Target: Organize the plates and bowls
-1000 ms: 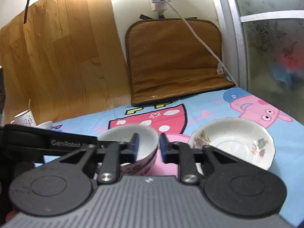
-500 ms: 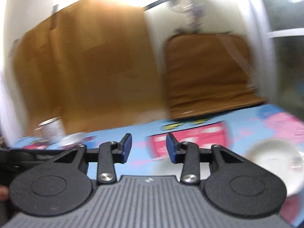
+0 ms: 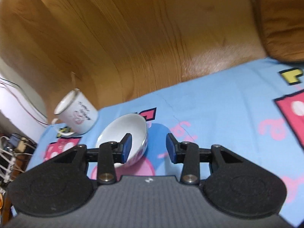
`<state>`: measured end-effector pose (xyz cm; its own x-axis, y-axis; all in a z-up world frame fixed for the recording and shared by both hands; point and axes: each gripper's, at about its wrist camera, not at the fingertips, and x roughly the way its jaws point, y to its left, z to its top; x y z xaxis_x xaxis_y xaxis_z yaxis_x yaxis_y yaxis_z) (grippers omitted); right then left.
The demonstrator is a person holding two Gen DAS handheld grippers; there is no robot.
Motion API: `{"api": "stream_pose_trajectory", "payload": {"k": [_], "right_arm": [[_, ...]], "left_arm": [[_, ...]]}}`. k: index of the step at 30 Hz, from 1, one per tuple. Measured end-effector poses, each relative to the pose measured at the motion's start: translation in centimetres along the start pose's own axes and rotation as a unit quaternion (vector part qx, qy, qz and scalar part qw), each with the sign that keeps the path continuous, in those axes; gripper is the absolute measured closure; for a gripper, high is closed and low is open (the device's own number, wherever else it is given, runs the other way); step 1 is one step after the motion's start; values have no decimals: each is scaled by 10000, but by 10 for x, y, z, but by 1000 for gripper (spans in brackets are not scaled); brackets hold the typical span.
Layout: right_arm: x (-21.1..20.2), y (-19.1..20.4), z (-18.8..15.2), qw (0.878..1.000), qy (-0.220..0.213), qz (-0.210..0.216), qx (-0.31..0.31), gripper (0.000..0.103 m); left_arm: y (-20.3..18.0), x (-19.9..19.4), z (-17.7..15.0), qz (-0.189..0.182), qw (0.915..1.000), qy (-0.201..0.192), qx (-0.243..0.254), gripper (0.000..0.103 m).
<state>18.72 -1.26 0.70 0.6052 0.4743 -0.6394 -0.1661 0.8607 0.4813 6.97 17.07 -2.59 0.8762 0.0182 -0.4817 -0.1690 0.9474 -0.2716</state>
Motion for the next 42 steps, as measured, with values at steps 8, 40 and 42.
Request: {"api": "stream_pose_trajectory", "payload": {"k": [8,40,42], "right_arm": [[9,6,-6,9986,421,-202,-236,93],[-155,-59,-122,9942,-701,-366,-724,88],[-167,-59,-129,9915,-964,-433,-764,88]], "left_arm": [[5,4,0,-19,9999,107,-72,61],[-84,-26,-42,-1708,9734,1286,821,92],[-91,-32,-41,-1828,9717,1228,857,92]]}}
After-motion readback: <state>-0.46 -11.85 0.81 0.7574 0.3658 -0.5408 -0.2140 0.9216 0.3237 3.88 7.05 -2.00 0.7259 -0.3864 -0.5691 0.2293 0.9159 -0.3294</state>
